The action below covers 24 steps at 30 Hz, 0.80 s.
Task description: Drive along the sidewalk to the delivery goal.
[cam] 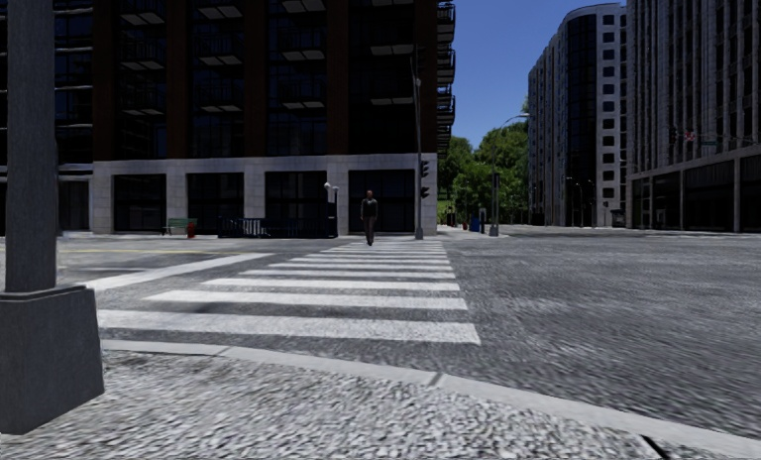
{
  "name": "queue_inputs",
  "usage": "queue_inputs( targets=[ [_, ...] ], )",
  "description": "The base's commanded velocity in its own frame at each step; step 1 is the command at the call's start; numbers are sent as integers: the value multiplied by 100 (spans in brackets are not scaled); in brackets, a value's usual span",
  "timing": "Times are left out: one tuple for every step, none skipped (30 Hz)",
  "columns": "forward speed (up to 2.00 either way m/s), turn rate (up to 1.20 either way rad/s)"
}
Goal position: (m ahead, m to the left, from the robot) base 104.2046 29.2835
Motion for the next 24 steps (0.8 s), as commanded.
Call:
queue_inputs(
  targets=[
    [200, 0],
    [200, 0],
    [200, 0],
    [200, 0],
    [200, 0],
    [200, 0],
    [200, -1],
    [200, -1],
    [200, -11],
    [200, -21],
    [198, -25],
    [198, -25],
    [183, -26],
    [161, -26],
    [150, -26],
    [150, -26],
    [143, -26],
    [139, -27],
    [135, -27],
    [135, -27],
    [133, -27],
    [130, -28],
    [130, -28],
    [128, -31]
  ],
)
